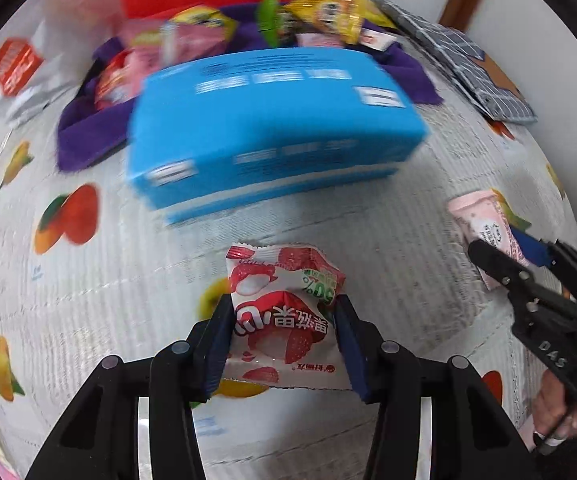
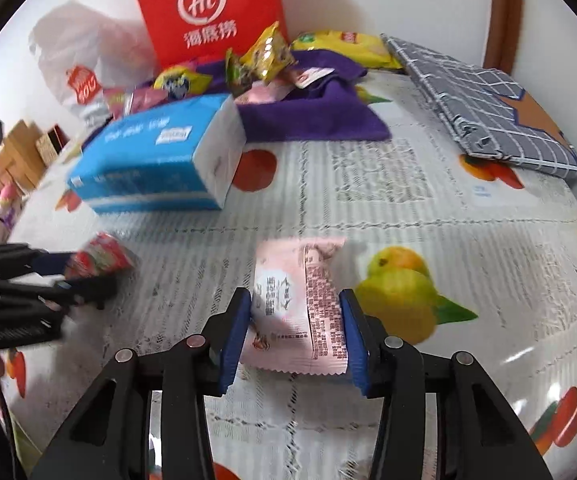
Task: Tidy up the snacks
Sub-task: 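Carry the pink candy bag with the left tool while the right tool carries the biscuit packet to the towel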
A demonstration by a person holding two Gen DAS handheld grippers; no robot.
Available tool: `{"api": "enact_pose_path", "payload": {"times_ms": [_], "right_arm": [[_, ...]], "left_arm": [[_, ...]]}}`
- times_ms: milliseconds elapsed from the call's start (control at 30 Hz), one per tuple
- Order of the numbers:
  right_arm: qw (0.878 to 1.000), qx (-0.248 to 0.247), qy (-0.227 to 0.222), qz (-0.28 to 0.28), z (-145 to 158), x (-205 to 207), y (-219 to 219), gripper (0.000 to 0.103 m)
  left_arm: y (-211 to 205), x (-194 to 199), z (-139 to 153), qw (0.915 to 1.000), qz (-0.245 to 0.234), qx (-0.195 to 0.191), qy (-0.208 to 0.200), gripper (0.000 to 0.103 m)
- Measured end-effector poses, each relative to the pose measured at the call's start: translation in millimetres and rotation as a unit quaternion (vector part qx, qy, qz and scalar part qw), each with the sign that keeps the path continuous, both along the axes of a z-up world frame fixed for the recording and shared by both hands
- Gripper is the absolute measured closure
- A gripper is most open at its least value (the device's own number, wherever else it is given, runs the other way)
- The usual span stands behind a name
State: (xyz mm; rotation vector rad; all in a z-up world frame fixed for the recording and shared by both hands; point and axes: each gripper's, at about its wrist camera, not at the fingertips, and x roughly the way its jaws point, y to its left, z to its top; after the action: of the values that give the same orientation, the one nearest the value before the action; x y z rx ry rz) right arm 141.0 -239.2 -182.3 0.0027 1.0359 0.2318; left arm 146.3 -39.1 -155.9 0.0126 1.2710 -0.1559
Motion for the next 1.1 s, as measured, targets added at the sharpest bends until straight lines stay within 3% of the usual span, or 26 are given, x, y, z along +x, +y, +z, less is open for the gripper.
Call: {"api": "enact_pose_path", "payload": {"times_ms": [233,267,367,467,1100], "right_arm": [[0.999,-0.032,-0.017,0.006,-5,5,15,0.041],[0.999,-0.039,-0.019,0.006,-6,6,18,0.042],[0.999,-0.042,-0.022,0.005,-4,9,21,0.061],[0.999,-0.038,-0.022,0.007,3,10,22,0.068],[0.994,-0.021,-0.102,0.014,91,21,20,0.069]], "left_arm": [[33,-10,2,0.9995,0.029,-0.013,0.004,0.056],[37,-13,4,0.9995,0.029,-0.016,0.002,0.056],[37,-16,11,0.9994,0.027,-0.02,-0.009,0.056],[37,-18,22,0.9992,0.024,-0.023,-0.024,0.056],[52,7,97,0.9917,0.028,-0.053,-0.113,0.056]]}}
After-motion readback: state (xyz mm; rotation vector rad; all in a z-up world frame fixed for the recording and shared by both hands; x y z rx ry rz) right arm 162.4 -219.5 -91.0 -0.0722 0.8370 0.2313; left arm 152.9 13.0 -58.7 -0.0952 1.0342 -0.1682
